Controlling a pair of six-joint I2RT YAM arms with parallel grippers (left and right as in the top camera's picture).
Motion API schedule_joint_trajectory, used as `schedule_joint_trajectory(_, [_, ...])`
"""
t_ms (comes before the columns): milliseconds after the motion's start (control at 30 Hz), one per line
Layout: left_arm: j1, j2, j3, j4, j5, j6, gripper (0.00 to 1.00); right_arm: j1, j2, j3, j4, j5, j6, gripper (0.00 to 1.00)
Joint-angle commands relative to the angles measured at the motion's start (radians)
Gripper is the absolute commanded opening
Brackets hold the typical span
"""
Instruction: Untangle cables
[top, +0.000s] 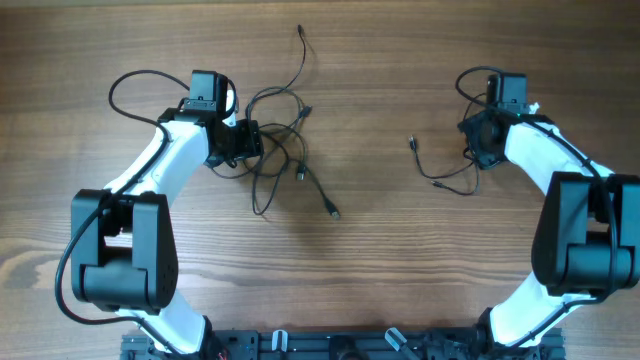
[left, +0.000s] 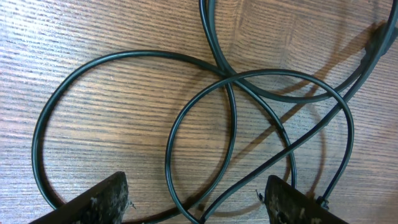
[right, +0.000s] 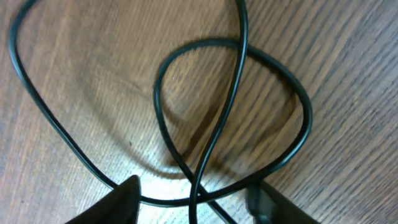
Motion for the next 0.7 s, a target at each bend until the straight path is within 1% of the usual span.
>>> schedule_joint_trajectory(0, [-0.004, 0.003, -0.010, 0.001, -0.005, 0.005, 0.72, -0.007, 0.016, -0.027, 0.005, -0.031, -0.051, 0.40])
schedule_joint_trajectory(67, [-0.004, 0.003, -0.010, 0.000, -0.005, 0.005, 0.72, -0.008, 0.016, -0.057, 0.027, -0.031, -0.056, 0.36])
schedule_joint_trajectory(133, [-0.004, 0.003, -0.010, 0.000, -0.005, 0.005, 0.72, -0.010, 0.016, -0.103, 0.060, -0.032, -0.056, 0.35])
schedule_joint_trajectory(167, [-0.004, 0.003, -0.010, 0.000, -0.005, 0.005, 0.72, -0.010, 0.016, -0.126, 0.076, -0.033, -0.061, 0.26])
schedule_joint_trajectory(200, [-0.004, 0.003, -0.010, 0.000, -0.005, 0.005, 0.72, -0.010, 0.016, -0.138, 0.066, -0.063, -0.191, 0.04])
schedule_joint_trajectory(233, [-0.004, 0.003, -0.010, 0.001, -0.005, 0.005, 0.72, -0.010, 0.011, -0.138, 0.039, -0.100, -0.267, 0.04])
schedule_joint_trajectory(300, [-0.004, 0.003, -0.010, 0.002, -0.005, 0.005, 0.72, -0.012, -0.041, -0.137, -0.020, -0.095, -0.324, 0.04])
schedule_joint_trajectory(333, [-0.004, 0.003, -0.010, 0.004, -0.005, 0.005, 0.73, -0.012, -0.082, -0.132, -0.019, -0.111, -0.387, 0.04])
schedule_joint_trajectory(433, [-0.004, 0.003, -0.010, 0.005, -0.005, 0.005, 0.75, -0.012, -0.262, -0.050, -0.033, -0.172, -0.641, 0.04])
schedule_joint_trajectory(467, [-0.004, 0.003, -0.010, 0.005, -0.005, 0.005, 0.76, -0.015, -0.321, -0.008, -0.059, -0.171, -0.682, 0.04])
schedule_joint_trajectory(567, [-0.004, 0.003, -0.010, 0.005, -0.005, 0.005, 0.76, -0.044, -0.441, 0.124, -0.122, -0.143, -0.714, 0.04])
schedule_joint_trajectory(667, [-0.004, 0.003, -0.010, 0.004, -0.005, 0.005, 0.77, -0.143, -0.503, 0.272, -0.108, -0.137, -0.746, 0.04])
